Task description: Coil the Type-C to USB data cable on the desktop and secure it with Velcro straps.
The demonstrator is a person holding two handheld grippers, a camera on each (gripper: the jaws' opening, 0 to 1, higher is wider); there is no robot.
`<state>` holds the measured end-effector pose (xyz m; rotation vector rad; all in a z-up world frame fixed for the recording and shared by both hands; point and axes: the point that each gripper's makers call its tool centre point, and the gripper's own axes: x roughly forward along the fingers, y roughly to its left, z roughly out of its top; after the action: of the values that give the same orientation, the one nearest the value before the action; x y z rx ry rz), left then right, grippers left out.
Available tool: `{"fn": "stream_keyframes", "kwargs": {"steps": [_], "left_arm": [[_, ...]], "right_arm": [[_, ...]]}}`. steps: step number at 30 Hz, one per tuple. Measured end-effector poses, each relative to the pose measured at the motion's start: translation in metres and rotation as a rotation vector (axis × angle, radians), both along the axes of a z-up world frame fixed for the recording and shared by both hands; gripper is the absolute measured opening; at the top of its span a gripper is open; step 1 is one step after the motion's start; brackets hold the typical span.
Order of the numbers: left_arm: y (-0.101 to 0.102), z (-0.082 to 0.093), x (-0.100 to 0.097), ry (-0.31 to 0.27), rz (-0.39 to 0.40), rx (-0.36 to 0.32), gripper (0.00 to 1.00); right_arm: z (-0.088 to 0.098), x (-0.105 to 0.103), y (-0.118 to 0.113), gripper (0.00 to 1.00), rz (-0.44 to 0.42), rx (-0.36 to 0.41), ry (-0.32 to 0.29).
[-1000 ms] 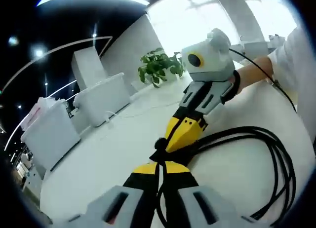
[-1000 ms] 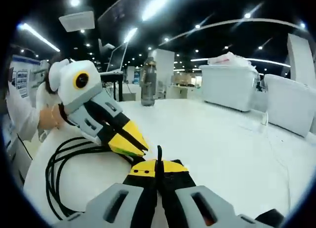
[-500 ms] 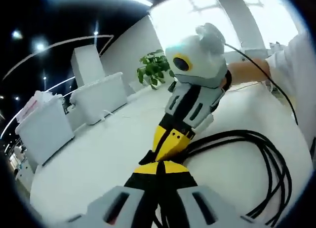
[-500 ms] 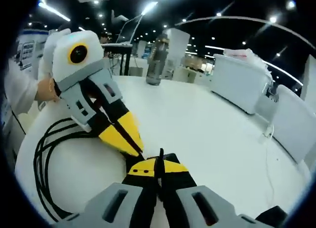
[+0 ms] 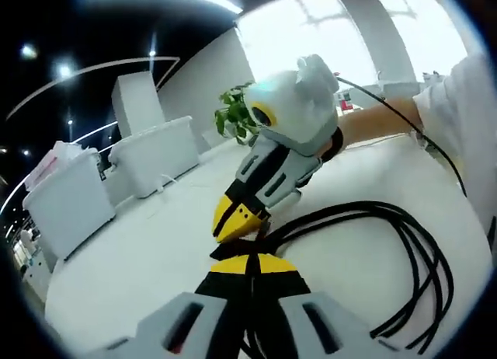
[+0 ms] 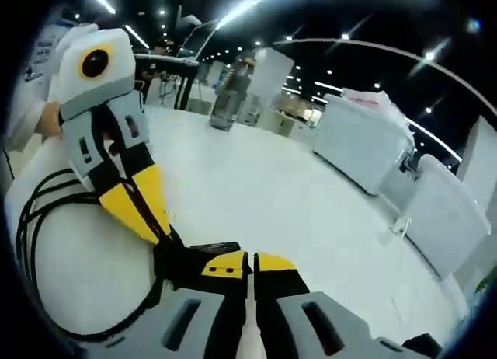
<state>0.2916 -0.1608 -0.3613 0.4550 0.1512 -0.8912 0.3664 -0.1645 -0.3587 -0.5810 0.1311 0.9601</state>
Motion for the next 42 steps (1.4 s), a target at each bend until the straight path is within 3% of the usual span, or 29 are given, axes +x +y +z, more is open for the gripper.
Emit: {"fn": "stream_keyframes", "kwargs": {"steps": [1, 2, 6, 7, 8, 10, 13, 18, 20, 21, 23, 24, 26, 29, 33, 34, 38, 42], "left_arm": [[0.001, 0.001, 0.001, 0.000, 0.004, -0.003, 0.03], [0.005, 0.003, 0.003, -0.001, 0.019, -0.021, 0.03], [0.018, 0.017, 0.015, -0.008, 0.082, -0.114, 0.03], [0.022, 0.020, 0.018, -0.010, 0.102, -0.141, 0.03], [0.027, 0.022, 0.020, -0.009, 0.115, -0.156, 0.03], [0.035, 0.025, 0.023, -0.010, 0.140, -0.186, 0.03], [0.044, 0.024, 0.025, 0.009, 0.164, -0.218, 0.03], [0.048, 0.022, 0.028, 0.018, 0.180, -0.228, 0.03], [0.048, 0.022, 0.028, 0.016, 0.182, -0.228, 0.03], [0.048, 0.023, 0.028, 0.014, 0.182, -0.230, 0.03], [0.050, 0.024, 0.028, 0.006, 0.184, -0.227, 0.03], [0.051, 0.025, 0.028, 0.002, 0.186, -0.226, 0.03], [0.052, 0.026, 0.028, -0.003, 0.189, -0.229, 0.03], [0.054, 0.030, 0.029, -0.010, 0.192, -0.237, 0.03], [0.059, 0.032, 0.028, -0.016, 0.201, -0.244, 0.03], [0.060, 0.033, 0.028, -0.016, 0.202, -0.247, 0.03], [0.065, 0.036, 0.028, -0.023, 0.209, -0.254, 0.03], [0.080, 0.055, 0.032, -0.070, 0.253, -0.312, 0.06]], "right_arm": [[0.006, -0.008, 0.005, 0.01, 0.021, 0.104, 0.088], [0.008, -0.020, 0.009, 0.01, 0.078, 0.153, 0.187], [-0.028, -0.033, 0.008, 0.01, 0.127, -0.001, 0.374], [-0.017, -0.026, 0.017, 0.01, 0.113, 0.109, 0.367], [-0.023, -0.028, 0.014, 0.00, 0.128, 0.063, 0.414], [-0.022, -0.024, 0.013, 0.00, 0.127, 0.065, 0.473], [-0.021, -0.004, 0.007, 0.01, 0.055, 0.079, 0.422], [-0.020, 0.007, 0.002, 0.01, 0.044, 0.129, 0.370], [-0.015, 0.014, -0.005, 0.01, 0.031, 0.094, 0.305], [-0.002, 0.011, -0.003, 0.01, 0.044, 0.161, 0.294], [0.024, -0.006, 0.000, 0.01, 0.127, 0.296, 0.334], [0.027, -0.013, 0.001, 0.01, 0.162, 0.298, 0.343], [0.020, -0.041, 0.004, 0.07, 0.271, 0.220, 0.384], [0.003, -0.059, 0.007, 0.21, 0.323, 0.114, 0.405], [-0.024, -0.053, 0.005, 0.20, 0.302, -0.055, 0.320], [-0.022, -0.051, 0.010, 0.19, 0.301, -0.017, 0.300], [-0.022, -0.048, 0.011, 0.16, 0.286, -0.021, 0.342], [-0.017, -0.051, 0.014, 0.07, 0.311, -0.092, 0.290]]}}
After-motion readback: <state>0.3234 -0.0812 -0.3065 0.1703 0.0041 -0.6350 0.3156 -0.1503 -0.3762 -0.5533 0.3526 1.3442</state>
